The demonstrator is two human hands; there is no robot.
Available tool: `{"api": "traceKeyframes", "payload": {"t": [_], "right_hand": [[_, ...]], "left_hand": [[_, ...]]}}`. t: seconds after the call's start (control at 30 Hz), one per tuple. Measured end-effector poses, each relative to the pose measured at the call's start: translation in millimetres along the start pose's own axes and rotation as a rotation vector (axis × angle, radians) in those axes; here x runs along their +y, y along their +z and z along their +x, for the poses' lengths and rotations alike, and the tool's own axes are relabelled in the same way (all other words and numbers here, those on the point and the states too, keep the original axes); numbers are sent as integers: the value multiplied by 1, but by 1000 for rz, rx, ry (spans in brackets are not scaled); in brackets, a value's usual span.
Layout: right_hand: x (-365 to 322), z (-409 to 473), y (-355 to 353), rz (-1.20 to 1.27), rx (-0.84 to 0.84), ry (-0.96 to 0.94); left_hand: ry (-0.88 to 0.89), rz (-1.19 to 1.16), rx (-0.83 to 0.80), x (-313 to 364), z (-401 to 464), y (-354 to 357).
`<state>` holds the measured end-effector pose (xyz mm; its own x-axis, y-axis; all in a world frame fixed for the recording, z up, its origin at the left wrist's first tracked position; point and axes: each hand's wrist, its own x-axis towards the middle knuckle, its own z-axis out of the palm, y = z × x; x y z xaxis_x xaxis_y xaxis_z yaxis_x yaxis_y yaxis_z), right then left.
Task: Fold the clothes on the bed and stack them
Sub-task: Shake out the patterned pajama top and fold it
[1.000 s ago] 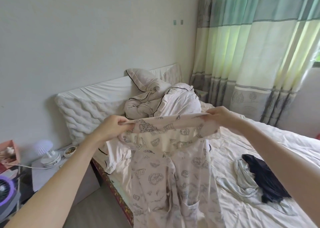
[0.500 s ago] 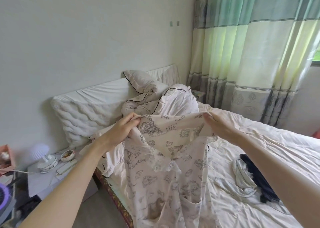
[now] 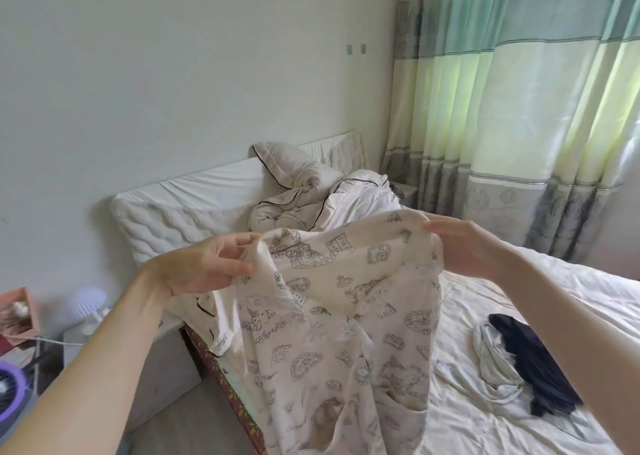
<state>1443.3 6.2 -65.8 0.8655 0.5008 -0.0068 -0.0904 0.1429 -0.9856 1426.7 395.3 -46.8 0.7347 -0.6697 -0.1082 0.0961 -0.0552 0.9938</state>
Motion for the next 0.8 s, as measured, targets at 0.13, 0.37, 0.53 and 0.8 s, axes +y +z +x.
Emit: {"api": "traceKeyframes", "payload": {"t": [0.13,0.37,0.53,0.8], "right_hand": [[1,-2,0,79,-61,-65],[9,15,-1,-540,287,-41],[23,25,-4,-1099,503,-104],[41,12,-3,-530,280,-60]], "left_hand": [[183,-44,278,-3,10,1],[153,190,529,-2,31,17],[65,837,508,13,40,29],[29,774,578,-31,45,33]]}}
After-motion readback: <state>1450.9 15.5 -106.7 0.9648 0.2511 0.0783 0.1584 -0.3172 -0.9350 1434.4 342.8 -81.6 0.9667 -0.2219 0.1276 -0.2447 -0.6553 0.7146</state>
